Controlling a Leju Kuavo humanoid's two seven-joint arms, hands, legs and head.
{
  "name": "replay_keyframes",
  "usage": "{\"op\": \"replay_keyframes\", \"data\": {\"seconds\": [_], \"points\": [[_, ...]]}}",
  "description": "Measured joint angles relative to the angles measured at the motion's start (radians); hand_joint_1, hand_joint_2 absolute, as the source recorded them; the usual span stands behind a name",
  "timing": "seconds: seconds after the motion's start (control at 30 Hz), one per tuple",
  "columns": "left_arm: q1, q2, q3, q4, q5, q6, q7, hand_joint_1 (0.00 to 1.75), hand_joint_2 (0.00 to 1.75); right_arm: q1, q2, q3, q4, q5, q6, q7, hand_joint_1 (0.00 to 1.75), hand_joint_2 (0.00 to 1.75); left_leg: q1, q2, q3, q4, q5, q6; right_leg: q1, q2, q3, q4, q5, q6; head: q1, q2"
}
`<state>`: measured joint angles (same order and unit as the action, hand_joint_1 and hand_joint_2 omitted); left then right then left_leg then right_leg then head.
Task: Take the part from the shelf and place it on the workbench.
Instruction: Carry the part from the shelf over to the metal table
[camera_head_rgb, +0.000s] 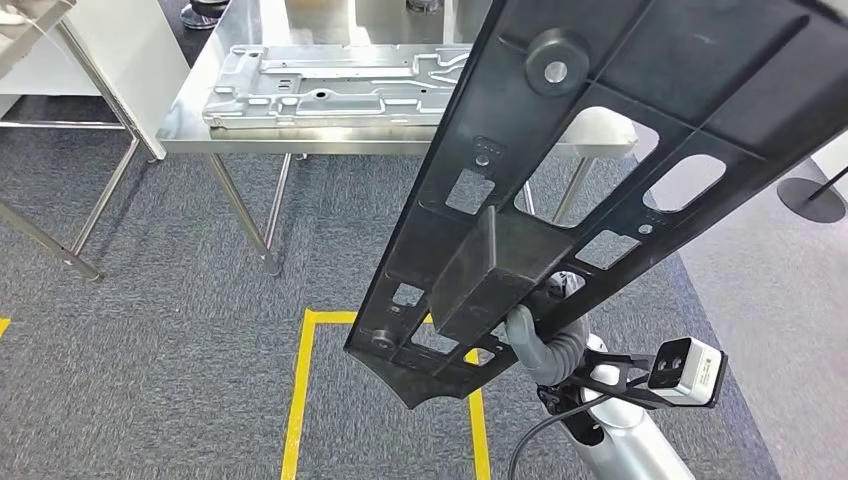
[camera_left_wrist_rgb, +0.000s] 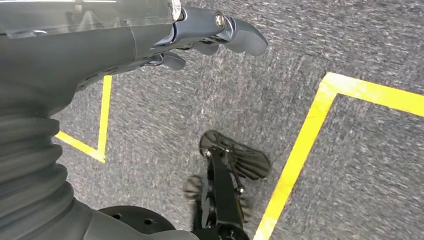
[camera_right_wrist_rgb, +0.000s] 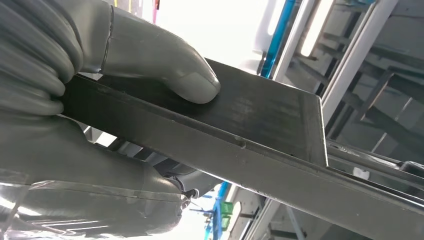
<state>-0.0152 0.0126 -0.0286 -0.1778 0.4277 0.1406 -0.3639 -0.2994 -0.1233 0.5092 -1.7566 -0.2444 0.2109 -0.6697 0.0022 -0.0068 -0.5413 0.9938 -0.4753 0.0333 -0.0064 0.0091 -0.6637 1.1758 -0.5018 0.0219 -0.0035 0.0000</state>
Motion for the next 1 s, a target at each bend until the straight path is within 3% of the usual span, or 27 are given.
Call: {"op": "replay_keyframes", "data": {"seconds": [0.07, 0.1, 0.2, 0.27, 0.3, 0.37, 0.4, 0.43, 0.47, 0.53, 0.57, 0.63, 0.7, 0.77, 0.8, 0.9, 0.93, 0.97, 1.0], "points": [[0.0, 0.0, 0.0, 0.0, 0.001, -0.002, -0.002, 0.0, 1.75, -0.008, -0.004, -0.004, 0.001, -0.009, 0.002, -0.002, 1.75, 1.75, -0.002, -0.001, 0.015, 0.001, -0.015, -0.007, 0.004, -0.003, 0.047, -0.128, 0.068, -0.009, -0.002, 0.0], [-0.001, 0.0, 0.0, 0.0, 0.001, -0.002, -0.002, 0.0, 1.75, -0.013, -0.005, -0.006, 0.002, -0.012, 0.003, -0.003, 1.75, 1.75, -0.003, -0.001, 0.017, 0.001, -0.021, -0.012, 0.007, -0.004, 0.059, -0.162, 0.078, -0.013, -0.003, 0.0], [-0.005, 0.001, 0.0, 0.0, 0.0, -0.002, -0.002, 0.0, 1.75, -0.024, -0.007, -0.008, 0.003, -0.02, 0.003, -0.002, 1.75, 1.75, -0.002, 0.0, 0.023, -0.005, -0.03, -0.028, 0.007, -0.002, 0.069, -0.182, 0.07, -0.027, -0.005, 0.0], [-0.007, 0.002, 0.0, 0.0, 0.0, -0.002, -0.002, 0.0, 1.75, -0.03, -0.007, -0.008, 0.002, -0.024, 0.003, 0.001, 1.75, 1.75, -0.002, 0.001, 0.014, 0.031, -0.053, -0.038, 0.001, -0.002, 0.085, -0.194, 0.068, -0.036, -0.007, 0.0], [-0.007, 0.003, 0.0, 0.0, 0.0, -0.002, -0.002, 0.0, 1.75, -0.033, -0.007, -0.008, 0.002, -0.026, 0.003, 0.003, 1.75, 1.75, -0.001, 0.001, -0.009, 0.08, -0.077, -0.043, -0.002, -0.003, 0.093, -0.199, 0.065, -0.04, -0.009, 0.0], [-0.007, 0.004, 0.0, 0.0, 0.0, -0.002, -0.002, 0.0, 1.75, -0.036, -0.008, -0.008, 0.004, -0.028, 0.003, 0.005, 1.75, 1.75, 0.004, 0.001, -0.088, 0.22, -0.131, -0.05, -0.001, -0.004, 0.103, -0.2, 0.056, -0.044, -0.011, 0.0], [-0.006, 0.004, 0.0, 0.0, 0.0, -0.002, -0.002, 0.0, 1.75, -0.035, -0.008, -0.008, 0.005, -0.028, 0.002, 0.006, 1.75, 1.75, 0.006, 0.001, -0.124, 0.273, -0.141, -0.053, -0.001, -0.004, 0.108, -0.2, 0.051, -0.044, -0.012, 0.0], [-0.005, 0.005, 0.0, 0.0, 0.0, -0.003, -0.002, 0.0, 1.75, -0.033, -0.008, -0.007, 0.007, -0.028, 0.001, 0.006, 1.75, 1.75, 0.008, 0.001, -0.144, 0.293, -0.132, -0.055, -0.001, -0.004, 0.114, -0.2, 0.045, -0.043, -0.011, 0.0], [-0.003, 0.005, 0.0, 0.0, 0.0, -0.003, -0.002, 0.0, 1.75, -0.031, -0.008, -0.007, 0.008, -0.028, 0.0, 0.004, 1.75, 1.75, 0.01, 0.002, -0.143, 0.27, -0.101, -0.055, -0.001, -0.003, 0.122, -0.2, 0.039, -0.042, -0.012, 0.0], [-0.001, 0.006, 0.0, 0.0, 0.0, -0.005, -0.003, 0.0, 1.75, -0.03, -0.008, -0.007, 0.009, -0.027, -0.002, -0.001, 1.75, 1.75, 0.011, 0.002, -0.092, 0.133, -0.014, -0.051, -0.002, -0.003, 0.141, -0.2, 0.026, -0.037, -0.011, 0.0], [-0.002, 0.007, 0.0, 0.0, 0.0, -0.006, -0.004, 0.0, 1.75, -0.029, -0.008, -0.007, 0.009, -0.026, -0.002, -0.004, 1.75, 1.75, 0.009, 0.002, -0.065, 0.068, 0.015, -0.046, 0.0, -0.002, 0.148, -0.2, 0.019, -0.032, -0.011, 0.0], [-0.002, 0.007, 0.0, 0.0, 0.0, -0.008, -0.007, 0.0, 1.75, -0.029, -0.008, -0.007, 0.009, -0.024, -0.002, -0.008, 1.75, 1.75, 0.005, 0.002, -0.038, 0.008, 0.029, -0.034, 0.002, -0.001, 0.156, -0.199, 0.012, -0.02, -0.011, 0.0], [-0.004, 0.008, 0.0, 0.0, -0.002, -0.01, -0.01, 0.0, 1.75, -0.029, -0.008, -0.007, 0.009, -0.024, -0.001, -0.009, 1.75, 1.75, 0.003, 0.0, -0.033, 0.004, 0.024, -0.021, 0.003, -0.001, 0.158, -0.192, 0.012, -0.008, -0.01, 0.0], [-0.003, 0.008, 0.0, 0.0, -0.003, -0.01, -0.012, 0.0, 1.75, -0.029, -0.008, -0.007, 0.008, -0.024, 0.0, -0.01, 1.75, 1.75, 0.006, 0.001, -0.019, -0.002, 0.02, -0.008, 0.001, -0.002, 0.144, -0.153, -0.003, 0.001, -0.008, 0.0], [-0.003, 0.008, 0.0, 0.0, -0.004, -0.01, -0.012, 0.0, 1.75, -0.029, -0.008, -0.007, 0.008, -0.024, 0.001, -0.01, 1.75, 1.75, 0.006, 0.001, -0.012, -0.004, 0.018, -0.003, 0.0, -0.003, 0.12, -0.106, -0.025, 0.006, -0.007, 0.0], [-0.003, 0.008, 0.0, 0.0, -0.004, -0.008, -0.013, 0.0, 1.75, -0.023, -0.009, -0.007, 0.008, -0.024, 0.004, -0.012, 1.75, 1.75, 0.004, 0.001, -0.004, -0.005, 0.006, 0.006, -0.001, -0.003, -0.005, 0.087, -0.098, 0.013, -0.005, 0.0], [-0.002, 0.008, 0.0, 0.0, -0.004, -0.008, -0.012, 0.0, 1.75, -0.021, -0.009, -0.007, 0.008, -0.024, 0.004, -0.011, 1.75, 1.75, 0.003, 0.0, 0.001, -0.005, 0.002, 0.006, -0.001, -0.003, -0.032, 0.113, -0.096, 0.013, -0.005, 0.0], [-0.001, 0.008, 0.0, 0.0, -0.004, -0.007, -0.012, 0.0, 1.75, -0.019, -0.009, -0.007, 0.008, -0.024, 0.004, -0.011, 1.75, 1.75, 0.002, -0.001, 0.007, -0.005, -0.003, 0.005, -0.001, -0.003, -0.038, 0.099, -0.072, 0.01, -0.005, 0.0], [0.0, 0.008, 0.0, 0.0, -0.004, -0.007, -0.012, 0.0, 1.75, -0.019, -0.009, -0.007, 0.008, -0.024, 0.005, -0.012, 1.75, 1.75, 0.001, -0.001, 0.016, -0.005, -0.009, 0.004, 0.001, -0.003, -0.024, 0.045, -0.03, 0.004, -0.005, 0.0]]}}
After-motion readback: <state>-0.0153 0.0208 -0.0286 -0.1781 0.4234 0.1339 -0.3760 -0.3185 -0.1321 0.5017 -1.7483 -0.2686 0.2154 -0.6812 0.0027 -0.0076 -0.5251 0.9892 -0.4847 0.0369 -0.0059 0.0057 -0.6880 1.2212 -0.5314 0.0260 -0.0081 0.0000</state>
